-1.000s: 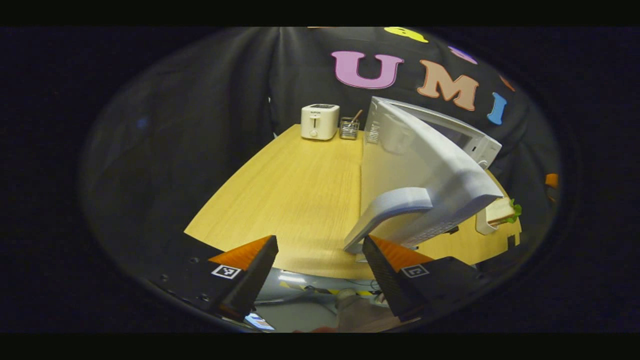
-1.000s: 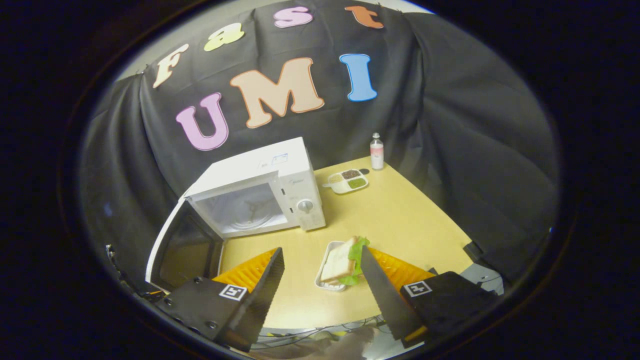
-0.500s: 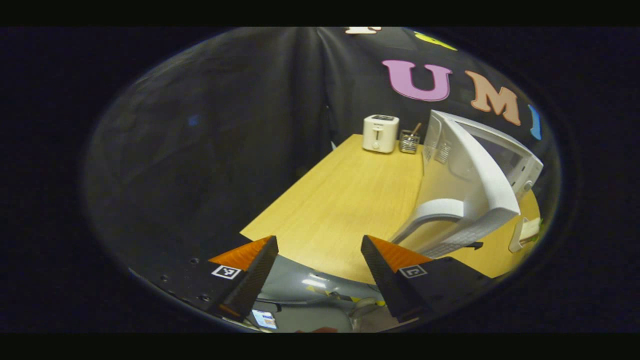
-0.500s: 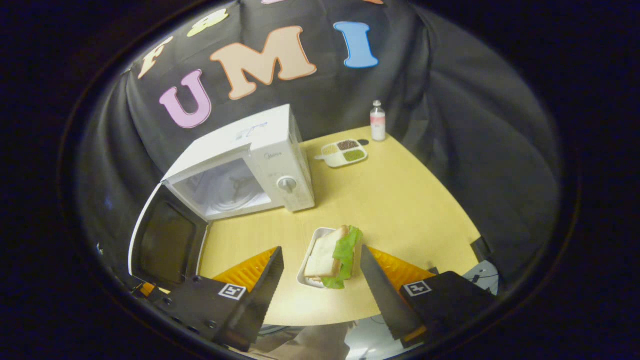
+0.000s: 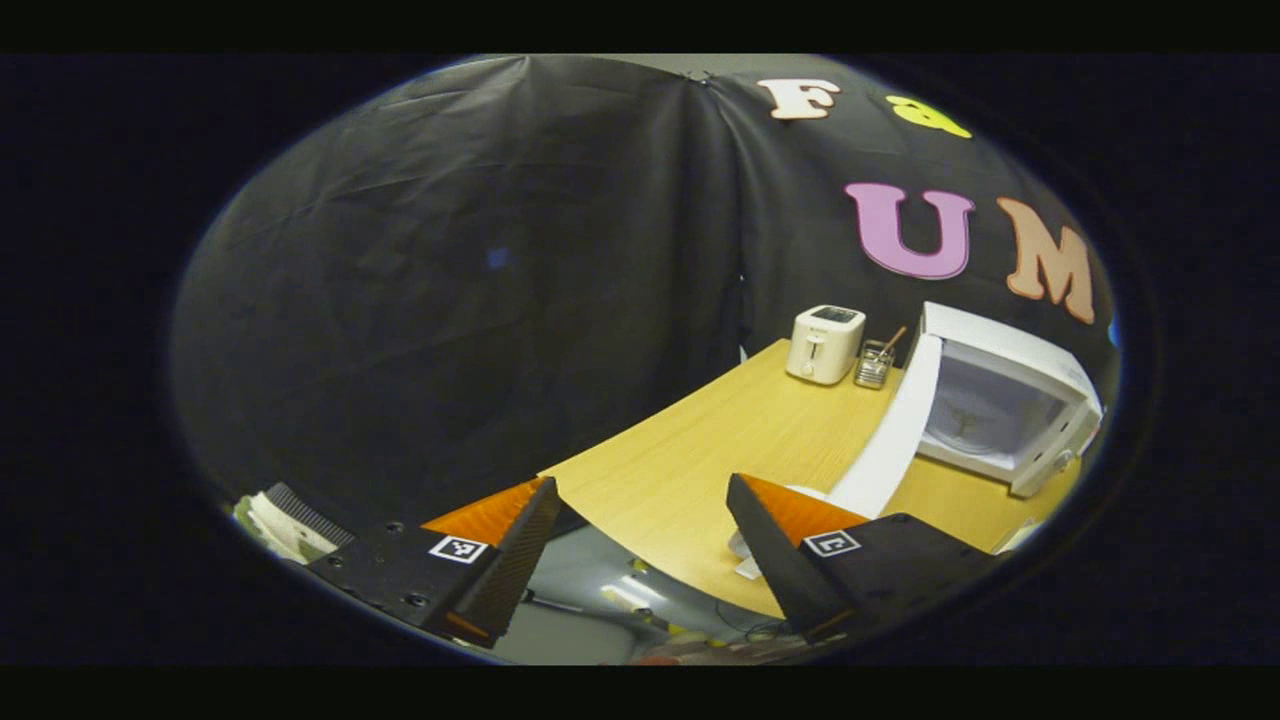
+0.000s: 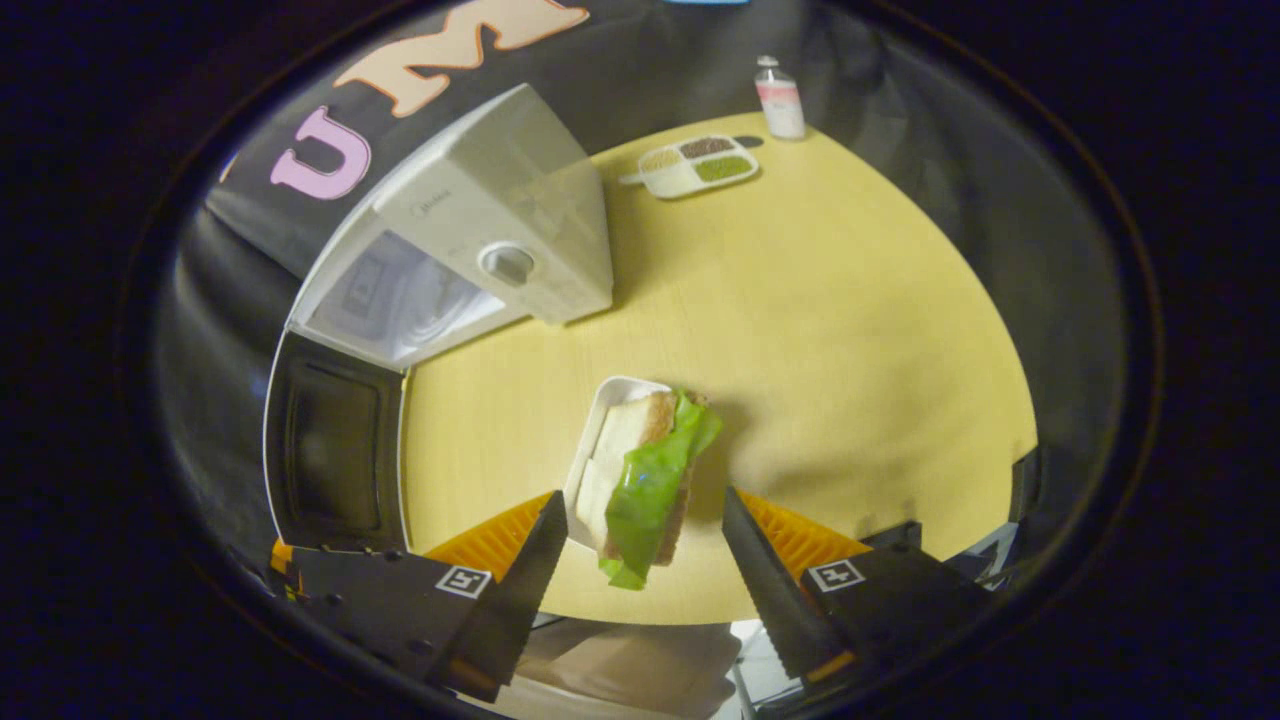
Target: Open the microwave oven with the left hand, put the food in, and close the microwave oven.
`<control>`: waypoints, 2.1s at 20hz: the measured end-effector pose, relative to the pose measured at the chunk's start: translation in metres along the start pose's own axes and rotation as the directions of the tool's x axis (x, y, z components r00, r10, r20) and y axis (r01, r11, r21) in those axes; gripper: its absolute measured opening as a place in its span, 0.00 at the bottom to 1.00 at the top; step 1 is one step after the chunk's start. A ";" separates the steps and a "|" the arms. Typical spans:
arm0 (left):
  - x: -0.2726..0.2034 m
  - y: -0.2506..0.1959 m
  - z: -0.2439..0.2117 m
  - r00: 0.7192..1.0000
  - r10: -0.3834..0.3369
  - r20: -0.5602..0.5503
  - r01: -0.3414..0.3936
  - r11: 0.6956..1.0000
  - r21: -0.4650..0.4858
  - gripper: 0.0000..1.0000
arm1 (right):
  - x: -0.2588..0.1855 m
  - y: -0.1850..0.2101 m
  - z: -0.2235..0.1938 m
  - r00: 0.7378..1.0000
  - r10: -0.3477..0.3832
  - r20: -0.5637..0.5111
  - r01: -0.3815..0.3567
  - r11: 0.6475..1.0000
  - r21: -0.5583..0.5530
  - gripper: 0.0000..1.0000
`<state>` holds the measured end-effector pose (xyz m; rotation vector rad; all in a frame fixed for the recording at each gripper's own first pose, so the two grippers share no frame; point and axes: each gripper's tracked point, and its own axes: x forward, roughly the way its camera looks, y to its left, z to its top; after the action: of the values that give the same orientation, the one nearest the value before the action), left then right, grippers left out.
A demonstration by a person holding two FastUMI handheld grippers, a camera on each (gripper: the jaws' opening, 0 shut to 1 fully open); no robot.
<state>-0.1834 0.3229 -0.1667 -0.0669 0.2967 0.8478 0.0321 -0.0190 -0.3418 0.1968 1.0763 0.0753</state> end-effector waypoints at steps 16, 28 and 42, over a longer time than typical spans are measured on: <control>-0.056 -0.082 0.075 0.980 -0.029 0.198 0.033 0.999 -0.017 1.00 | 0.048 0.010 -0.005 0.975 0.182 -0.131 -0.162 0.975 0.151 0.70; -0.049 -0.112 0.081 0.972 -0.136 0.193 0.134 0.991 0.024 0.98 | 0.038 0.018 0.000 0.980 0.192 -0.054 -0.178 0.966 0.189 0.29; 0.038 -0.141 0.089 0.899 -0.426 0.103 0.410 0.900 0.146 1.00 | -0.023 0.073 0.002 0.970 0.099 0.221 -0.172 0.924 0.341 0.29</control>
<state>-0.0334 0.2728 -0.1008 0.0390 0.1972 0.4002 0.0254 0.0483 -0.3064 0.5981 0.8666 -0.0172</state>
